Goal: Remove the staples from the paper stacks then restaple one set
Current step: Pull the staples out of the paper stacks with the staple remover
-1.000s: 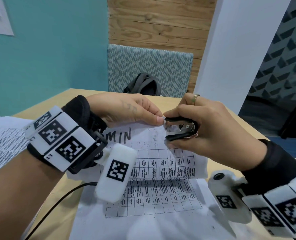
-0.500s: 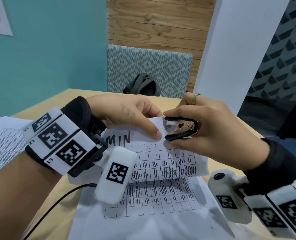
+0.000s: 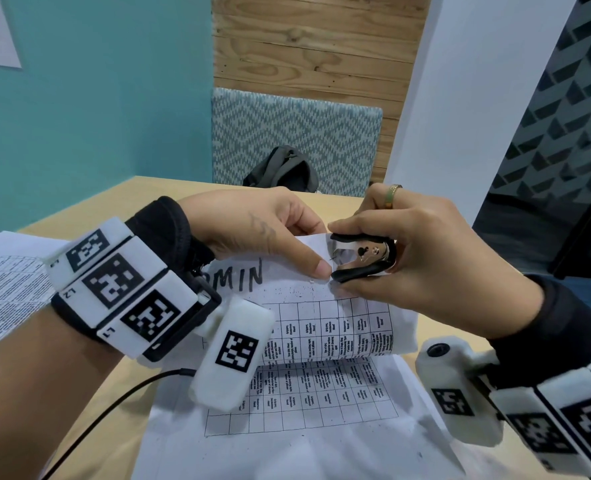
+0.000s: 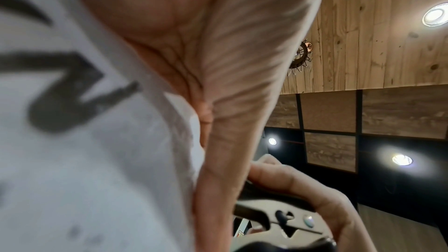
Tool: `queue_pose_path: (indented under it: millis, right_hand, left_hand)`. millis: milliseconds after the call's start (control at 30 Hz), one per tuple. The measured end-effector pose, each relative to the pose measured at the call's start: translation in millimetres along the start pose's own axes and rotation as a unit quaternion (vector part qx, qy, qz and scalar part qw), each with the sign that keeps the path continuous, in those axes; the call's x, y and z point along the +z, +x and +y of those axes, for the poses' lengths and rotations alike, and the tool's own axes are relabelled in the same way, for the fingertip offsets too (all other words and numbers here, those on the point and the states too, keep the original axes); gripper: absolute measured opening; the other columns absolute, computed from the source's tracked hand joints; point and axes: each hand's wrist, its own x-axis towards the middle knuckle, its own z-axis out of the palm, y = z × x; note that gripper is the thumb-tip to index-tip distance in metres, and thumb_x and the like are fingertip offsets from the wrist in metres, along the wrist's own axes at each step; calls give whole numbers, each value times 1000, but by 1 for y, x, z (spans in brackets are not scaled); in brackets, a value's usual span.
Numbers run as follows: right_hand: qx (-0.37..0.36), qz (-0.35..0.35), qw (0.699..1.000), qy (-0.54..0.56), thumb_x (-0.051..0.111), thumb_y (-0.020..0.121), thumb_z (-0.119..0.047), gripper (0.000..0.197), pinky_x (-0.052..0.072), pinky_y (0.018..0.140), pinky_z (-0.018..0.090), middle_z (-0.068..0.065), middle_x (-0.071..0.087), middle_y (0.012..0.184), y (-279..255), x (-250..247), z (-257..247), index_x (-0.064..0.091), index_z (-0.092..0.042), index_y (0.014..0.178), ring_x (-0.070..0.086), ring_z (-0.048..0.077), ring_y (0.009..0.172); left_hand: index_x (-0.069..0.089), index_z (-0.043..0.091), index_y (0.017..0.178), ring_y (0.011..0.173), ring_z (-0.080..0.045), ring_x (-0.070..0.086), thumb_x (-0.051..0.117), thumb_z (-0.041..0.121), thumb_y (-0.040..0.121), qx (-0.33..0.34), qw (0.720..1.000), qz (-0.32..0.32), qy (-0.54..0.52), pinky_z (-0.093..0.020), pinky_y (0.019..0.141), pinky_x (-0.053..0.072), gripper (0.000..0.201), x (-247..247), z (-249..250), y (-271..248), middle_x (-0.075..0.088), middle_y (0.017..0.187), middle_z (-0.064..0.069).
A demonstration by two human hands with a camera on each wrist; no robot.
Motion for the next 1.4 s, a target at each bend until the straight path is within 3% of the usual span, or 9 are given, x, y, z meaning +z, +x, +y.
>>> queue_pose_path:
  millis: [267,400,567,667,800,933,1033,1200,1400]
  right_hand:
    - [-3,-12,1000,-18,75,61,-33,42,47,57,37,-2,53,79,0,-1,-1,73,-18,100,52,14,65]
    - [-23,-19,999,-40,74,63,-32,39,50,54,41,-2,51,80,1,-1,-3,73,-16,99,54,21,64]
    - [-37,-39,996,-73,69,68,-32,33,50,52,44,-4,47,82,0,0,-5,72,-14,96,55,24,64]
    - [-45,-53,992,-108,66,69,-33,30,49,50,41,-3,46,79,0,1,-5,70,-14,91,52,25,61]
    - [-48,-47,990,-126,66,68,-34,28,48,49,40,1,49,77,0,1,-3,70,-11,85,51,27,58]
    - [-60,-29,986,-155,67,66,-30,23,46,44,36,4,53,70,-1,6,-4,69,-9,77,53,29,55]
    - [-66,-22,985,-159,67,66,-27,20,44,42,32,3,52,67,-1,6,-4,69,-9,74,52,28,54]
    - [-73,-18,983,-165,68,64,-26,18,44,41,35,2,51,65,-2,6,-3,68,-10,72,50,28,52]
    - [-83,-20,984,-156,68,64,-23,13,42,39,34,0,48,62,-3,6,-3,67,-10,67,47,26,50]
  left_hand:
    - [69,4,84,62,-10,64,69,4,76,11,1000,1,-2,-14,58,50,7,2,0,-1,72,76,-7]
    - [68,-6,92,64,-11,64,65,0,79,15,1000,0,-5,-15,60,51,14,1,1,-1,71,80,-11]
    - [69,-3,96,78,-18,62,71,10,74,23,999,2,23,-27,79,50,26,2,-1,-1,69,97,-24]
    - [71,1,88,68,-13,61,69,4,78,14,1000,6,27,-17,64,50,10,4,-1,1,70,83,-14]
    - [69,-2,88,64,-13,60,66,2,79,11,999,8,31,-17,60,49,10,4,-2,2,68,79,-12]
    - [69,-3,91,69,-18,59,70,5,78,9,999,8,41,-25,67,48,15,4,-3,3,68,83,-15]
    - [69,-2,90,68,-17,58,68,4,79,9,999,11,43,-25,65,47,12,4,-4,4,67,81,-14]
    - [70,1,85,69,-16,59,72,6,76,25,999,6,36,-24,67,48,10,4,-7,6,68,81,-12]
    - [69,-3,94,74,-19,59,71,6,77,35,999,-4,29,-30,74,47,19,5,-8,7,69,90,-21]
